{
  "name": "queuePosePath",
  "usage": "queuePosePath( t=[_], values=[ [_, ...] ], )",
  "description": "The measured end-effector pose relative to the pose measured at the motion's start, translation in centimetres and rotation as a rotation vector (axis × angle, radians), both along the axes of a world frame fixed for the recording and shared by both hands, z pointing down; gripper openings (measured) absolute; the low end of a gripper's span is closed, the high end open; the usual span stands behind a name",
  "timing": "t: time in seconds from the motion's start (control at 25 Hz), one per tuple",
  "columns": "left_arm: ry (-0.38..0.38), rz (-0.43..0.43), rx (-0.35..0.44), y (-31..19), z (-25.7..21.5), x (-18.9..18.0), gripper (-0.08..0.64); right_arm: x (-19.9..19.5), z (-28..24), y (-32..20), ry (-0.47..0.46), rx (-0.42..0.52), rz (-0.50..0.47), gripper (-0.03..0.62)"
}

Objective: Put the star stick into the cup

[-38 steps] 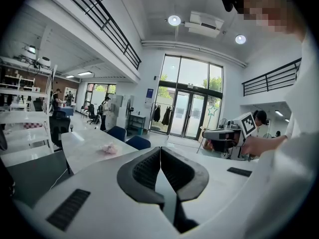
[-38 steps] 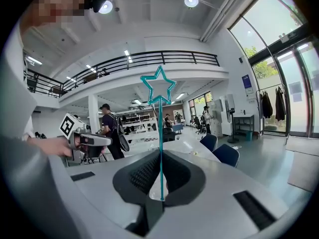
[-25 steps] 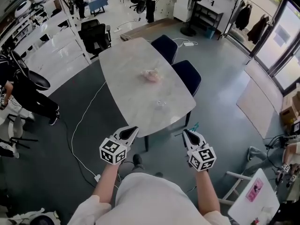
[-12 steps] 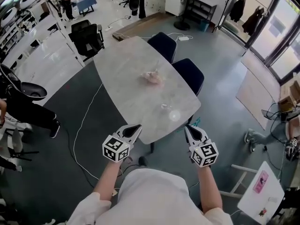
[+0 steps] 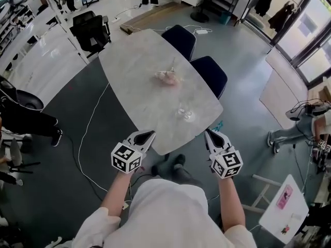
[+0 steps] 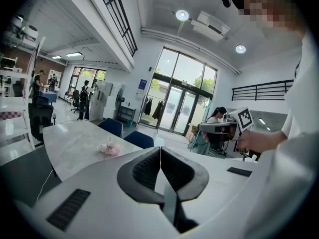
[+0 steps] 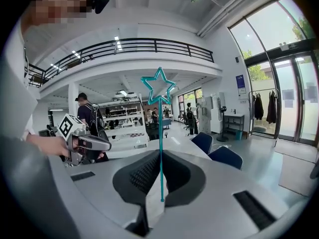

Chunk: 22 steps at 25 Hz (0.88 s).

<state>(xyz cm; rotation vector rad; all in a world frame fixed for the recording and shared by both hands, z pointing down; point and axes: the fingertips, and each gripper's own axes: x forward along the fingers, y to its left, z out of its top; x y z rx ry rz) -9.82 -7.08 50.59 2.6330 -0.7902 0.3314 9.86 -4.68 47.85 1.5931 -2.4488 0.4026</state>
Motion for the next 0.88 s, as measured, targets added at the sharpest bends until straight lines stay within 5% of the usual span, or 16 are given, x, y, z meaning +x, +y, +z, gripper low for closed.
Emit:
queuePosePath(
  t=[0.88],
  values=[
    [-0.044,-0.186,-0.139,-10.0,4.1,5.2,0.021,2.3,7.8,-18.0,-0.006,-0.083,-0.249,0.017]
  ],
)
